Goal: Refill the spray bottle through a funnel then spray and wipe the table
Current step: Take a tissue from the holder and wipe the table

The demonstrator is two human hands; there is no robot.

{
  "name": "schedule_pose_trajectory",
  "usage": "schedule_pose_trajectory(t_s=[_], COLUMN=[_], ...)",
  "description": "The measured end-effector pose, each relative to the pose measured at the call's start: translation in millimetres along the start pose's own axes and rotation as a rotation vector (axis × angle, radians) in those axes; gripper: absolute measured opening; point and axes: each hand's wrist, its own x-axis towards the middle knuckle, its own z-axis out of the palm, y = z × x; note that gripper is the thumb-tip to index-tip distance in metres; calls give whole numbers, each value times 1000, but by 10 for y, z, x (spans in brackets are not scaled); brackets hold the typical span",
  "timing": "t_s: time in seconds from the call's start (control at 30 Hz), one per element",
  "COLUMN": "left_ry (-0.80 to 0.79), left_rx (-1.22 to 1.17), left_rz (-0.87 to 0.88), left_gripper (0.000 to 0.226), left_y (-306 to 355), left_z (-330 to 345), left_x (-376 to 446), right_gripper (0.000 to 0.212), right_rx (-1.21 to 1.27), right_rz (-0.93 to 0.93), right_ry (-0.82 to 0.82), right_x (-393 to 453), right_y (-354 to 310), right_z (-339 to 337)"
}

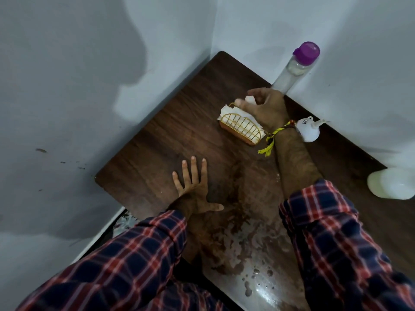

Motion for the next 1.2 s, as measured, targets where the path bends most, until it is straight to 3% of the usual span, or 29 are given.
schedule_pose_trajectory(t_s=[0.13, 0.33, 0.63, 0.97, 1.2], left_ry=[-4, -1, 0, 13, 13], left_rx=[-1, -10, -15, -14, -17], left_rz=[-2, 0, 11, 13, 18], left_gripper=[152, 151, 151, 150, 152], left_y=[14, 15, 3, 7, -13], left_z=[-13, -4, 3, 12, -2], left_x=[-3, 9, 3, -7, -19], right_gripper=[70, 24, 23, 32, 26], right_rx=[-285, -482, -480, -508, -492], right_rz=[-182, -237, -315, -324, -336], right_ry=[-86, -88, -167, -221, -7], right_x=[-17, 212, 599, 411, -524], right_y=[-47, -199, -835, -1079, -732], right_z=[27, 83, 256, -133, -550])
